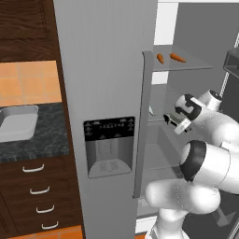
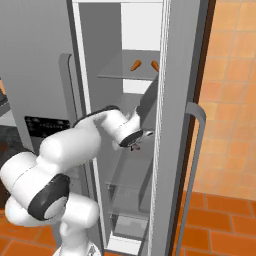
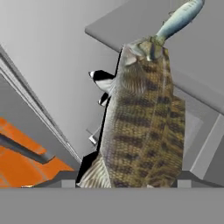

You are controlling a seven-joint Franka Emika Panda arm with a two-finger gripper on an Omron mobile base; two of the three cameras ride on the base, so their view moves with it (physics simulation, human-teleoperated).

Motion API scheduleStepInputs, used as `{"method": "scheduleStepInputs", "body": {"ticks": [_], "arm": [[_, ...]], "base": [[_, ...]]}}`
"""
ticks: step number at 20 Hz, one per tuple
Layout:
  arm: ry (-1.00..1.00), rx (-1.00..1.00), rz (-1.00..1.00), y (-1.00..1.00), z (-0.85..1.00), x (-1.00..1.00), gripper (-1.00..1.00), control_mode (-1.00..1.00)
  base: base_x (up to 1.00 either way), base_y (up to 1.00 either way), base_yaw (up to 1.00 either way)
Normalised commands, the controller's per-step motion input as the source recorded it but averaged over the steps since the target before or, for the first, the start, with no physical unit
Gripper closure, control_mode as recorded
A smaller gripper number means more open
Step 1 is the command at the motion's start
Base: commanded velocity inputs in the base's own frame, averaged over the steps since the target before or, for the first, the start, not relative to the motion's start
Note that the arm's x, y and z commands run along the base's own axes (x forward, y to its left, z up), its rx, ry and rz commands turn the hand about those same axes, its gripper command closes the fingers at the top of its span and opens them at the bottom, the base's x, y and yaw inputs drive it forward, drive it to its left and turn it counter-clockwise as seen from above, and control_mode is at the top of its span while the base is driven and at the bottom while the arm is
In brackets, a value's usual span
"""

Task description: Place one carrot and one fish in each tupperware on the nearby counter, to pack two identical lunches.

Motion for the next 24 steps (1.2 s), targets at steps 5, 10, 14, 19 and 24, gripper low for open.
{"method": "scheduleStepInputs", "body": {"ticks": [5, 10, 14, 19, 24], "arm": [[0.00, -0.06, 0.00, 0.29, 0.64, -0.98, 1.00, -1.00], [0.00, -0.05, 0.02, 0.17, 0.57, -0.66, 1.00, -1.00], [-0.01, -0.02, 0.08, 0.05, 0.52, -0.76, 1.00, -1.00], [-0.07, -0.05, 0.07, 0.09, 0.31, -0.95, 1.00, -1.00], [0.00, 0.00, 0.00, 0.00, 0.00, 0.00, 1.00, 1.00]], "base": [[0.00, 0.00, 0.00], [0.00, 0.00, 0.00], [0.00, 0.00, 0.00], [0.00, 0.00, 0.00], [-1.00, 0.33, 0.17]]}}
